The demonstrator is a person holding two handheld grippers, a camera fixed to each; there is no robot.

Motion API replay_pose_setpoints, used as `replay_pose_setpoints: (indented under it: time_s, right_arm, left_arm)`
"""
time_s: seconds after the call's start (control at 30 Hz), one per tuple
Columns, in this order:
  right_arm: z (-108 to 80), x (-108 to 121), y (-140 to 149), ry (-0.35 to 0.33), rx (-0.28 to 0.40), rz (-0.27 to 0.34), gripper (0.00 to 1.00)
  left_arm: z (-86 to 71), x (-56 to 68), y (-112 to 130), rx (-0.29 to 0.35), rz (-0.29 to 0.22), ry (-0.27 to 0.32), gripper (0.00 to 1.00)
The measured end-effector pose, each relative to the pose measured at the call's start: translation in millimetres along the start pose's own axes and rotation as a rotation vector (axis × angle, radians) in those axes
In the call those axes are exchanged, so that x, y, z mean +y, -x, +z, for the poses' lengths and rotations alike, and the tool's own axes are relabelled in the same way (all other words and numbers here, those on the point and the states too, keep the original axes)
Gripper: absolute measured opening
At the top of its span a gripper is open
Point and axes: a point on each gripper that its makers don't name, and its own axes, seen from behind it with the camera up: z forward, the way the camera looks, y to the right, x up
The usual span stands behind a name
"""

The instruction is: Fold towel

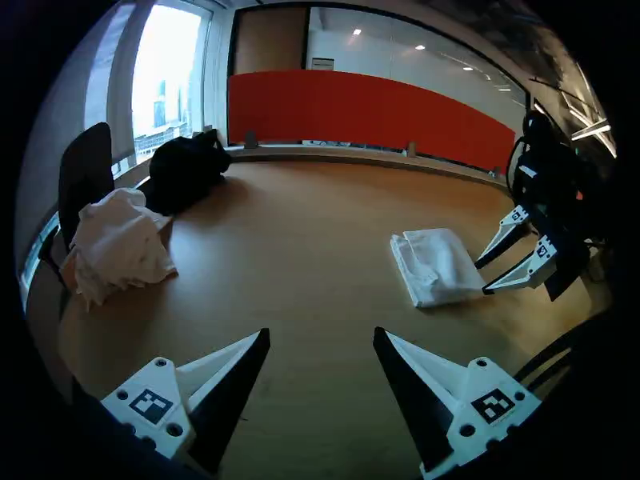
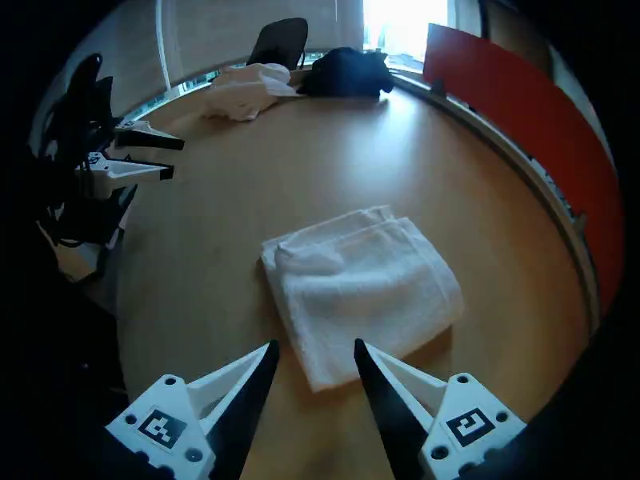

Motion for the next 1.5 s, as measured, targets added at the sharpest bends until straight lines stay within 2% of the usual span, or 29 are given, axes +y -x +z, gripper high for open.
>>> replay_pose_setpoints:
  time_s: [0.47,0.57,0.8,1.03,1.27,1.5]
  right_arm:
    - [-0.5,1.2,32.7,0.039,-0.041,0.026,0.72]
    - [0.4,0.5,36.0,0.044,-0.044,0.031,0.69]
    - [3.1,2.1,41.0,0.062,-0.053,0.047,0.49]
    - [4.6,3.0,40.7,0.071,-0.049,0.061,0.37]
    - [4.2,8.5,40.5,0.104,-0.044,0.077,0.17]
    - [4.1,12.6,40.1,0.119,-0.039,0.116,0.16]
  left_arm:
    - [3.5,2.2,0.0,-0.001,0.008,0.010,0.96]
    - [4.1,2.7,0.5,-0.002,0.007,0.012,0.96]
    - [4.9,3.1,1.0,-0.004,0.008,0.016,0.96]
    - [5.5,2.8,2.6,-0.010,0.006,0.017,0.96]
    - [6.2,4.2,2.0,-0.012,0.008,0.021,0.96]
    - [6.6,3.7,1.5,-0.012,0.008,0.021,0.96]
